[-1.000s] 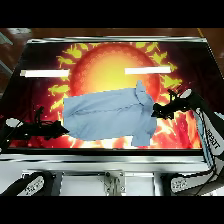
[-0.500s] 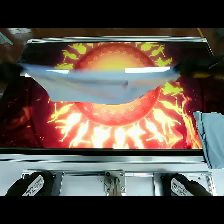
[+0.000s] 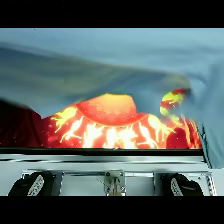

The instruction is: Fold the shirts.

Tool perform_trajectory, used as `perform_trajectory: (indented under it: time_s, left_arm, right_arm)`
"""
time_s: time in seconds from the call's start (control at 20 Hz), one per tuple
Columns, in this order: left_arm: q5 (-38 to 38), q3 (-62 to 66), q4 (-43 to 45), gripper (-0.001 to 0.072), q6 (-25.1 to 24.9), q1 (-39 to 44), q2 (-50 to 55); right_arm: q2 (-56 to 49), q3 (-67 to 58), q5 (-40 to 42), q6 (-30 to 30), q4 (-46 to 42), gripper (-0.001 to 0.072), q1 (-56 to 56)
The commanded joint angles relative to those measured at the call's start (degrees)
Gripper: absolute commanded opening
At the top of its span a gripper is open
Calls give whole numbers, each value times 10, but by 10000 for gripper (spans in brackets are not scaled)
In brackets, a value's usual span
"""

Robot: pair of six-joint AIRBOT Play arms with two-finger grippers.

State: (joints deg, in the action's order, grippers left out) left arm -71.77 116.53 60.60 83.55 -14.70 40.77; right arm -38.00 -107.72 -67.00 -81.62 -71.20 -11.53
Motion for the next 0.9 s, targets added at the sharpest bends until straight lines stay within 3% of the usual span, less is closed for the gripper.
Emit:
perform_trajectory:
  time_s: [0.0,0.15,0.35,0.5,0.65,0.85]
  left_arm:
    - [-115,11,31,41,29,0,-17]
    - [-193,-31,35,41,29,0,-17]
    - [-206,-161,38,41,28,0,-15]
    - [-197,-270,59,42,21,0,17]
    - [-141,-370,64,42,5,1,88]
    - [4,-416,62,42,-20,19,244]
  right_arm:
    - [32,-14,-85,-26,-52,68,0]
    - [20,-14,-156,-26,-58,67,-2]
    - [-68,-6,-387,-24,-62,68,-2]
    - [-139,83,-389,-41,-47,67,-2]
    - [-218,216,-310,-32,-51,67,-2]
    - [-352,273,-31,-27,4,67,-1]
